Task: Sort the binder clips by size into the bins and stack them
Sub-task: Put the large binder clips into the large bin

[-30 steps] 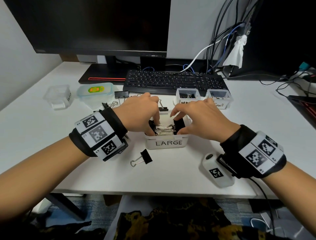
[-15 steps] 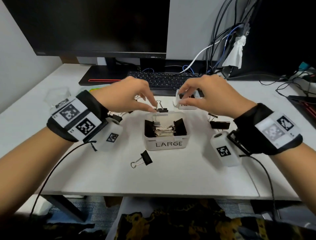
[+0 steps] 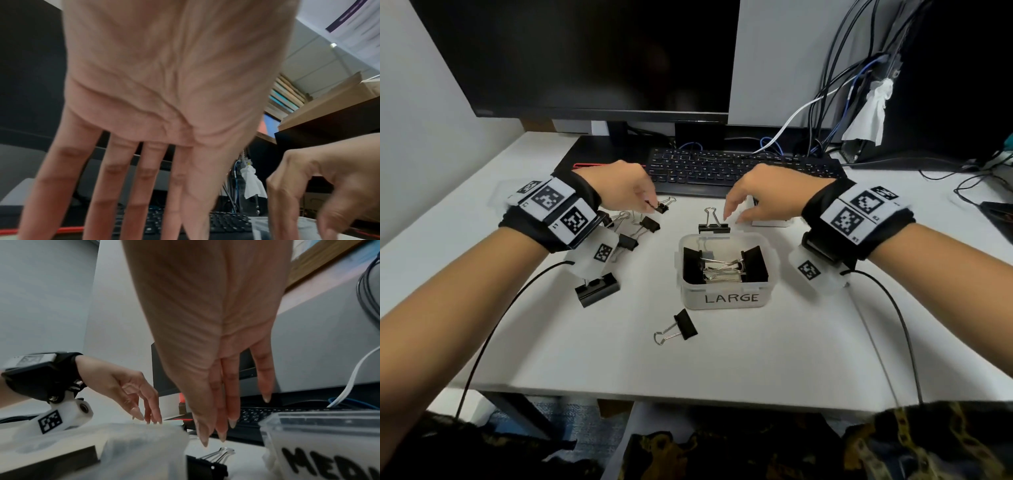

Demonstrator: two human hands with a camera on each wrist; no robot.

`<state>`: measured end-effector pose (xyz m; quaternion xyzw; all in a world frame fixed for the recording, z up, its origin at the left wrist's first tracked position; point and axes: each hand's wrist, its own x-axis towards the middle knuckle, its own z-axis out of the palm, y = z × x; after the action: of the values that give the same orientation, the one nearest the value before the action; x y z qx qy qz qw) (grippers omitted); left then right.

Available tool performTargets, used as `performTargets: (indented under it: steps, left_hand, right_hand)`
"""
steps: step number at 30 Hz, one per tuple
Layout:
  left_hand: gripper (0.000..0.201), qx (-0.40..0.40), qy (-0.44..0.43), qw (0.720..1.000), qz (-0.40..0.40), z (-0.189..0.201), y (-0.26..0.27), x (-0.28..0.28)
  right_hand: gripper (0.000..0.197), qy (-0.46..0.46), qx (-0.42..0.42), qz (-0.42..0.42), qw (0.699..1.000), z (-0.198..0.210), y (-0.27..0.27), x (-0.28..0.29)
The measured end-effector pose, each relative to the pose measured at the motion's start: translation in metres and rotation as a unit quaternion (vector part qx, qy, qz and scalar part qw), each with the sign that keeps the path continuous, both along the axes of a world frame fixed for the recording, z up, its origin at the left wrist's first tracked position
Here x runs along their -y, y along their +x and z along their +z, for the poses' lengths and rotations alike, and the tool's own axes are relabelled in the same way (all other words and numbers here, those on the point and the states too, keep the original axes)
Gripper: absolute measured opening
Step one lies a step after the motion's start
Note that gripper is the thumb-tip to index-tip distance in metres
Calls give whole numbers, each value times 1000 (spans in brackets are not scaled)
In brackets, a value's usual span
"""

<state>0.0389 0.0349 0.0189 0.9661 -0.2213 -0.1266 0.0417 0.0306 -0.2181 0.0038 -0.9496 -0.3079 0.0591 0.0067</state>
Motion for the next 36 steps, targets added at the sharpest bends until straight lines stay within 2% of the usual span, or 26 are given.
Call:
performTargets:
  steps: [5,8,17,22,27,33,36]
  left_hand:
    - [19,-28,16,999,37,-12,0,-19]
    - [27,-26,5,999,47,-17,-6,-26]
    - [56,-58,95,992,66,-14,-39,-19]
    - [49,-72,133,986,75,-21,-42,-18]
    - [33,-68,107,989,71,-27,-41,-13]
    - [51,-44,-16,998,38,-30,-36,3]
    - [58,-24,18,999,31,-31,-36,8]
  right_hand:
    - [35,-64,-22,16,998,-14,5,-10]
    - [40,-108,-32,25,993,-17,9,-15]
    - [33,-30,-9,12,999,-17,8,-15]
    - [32,22,-51,-17,998,-22,7,-11]
    - [33,23,-30,-25,999,-27,8,-9]
    - [40,3,-25,-18,1000,-28,12,-9]
    - [43,0,-26,-21,999,-27,15,-10]
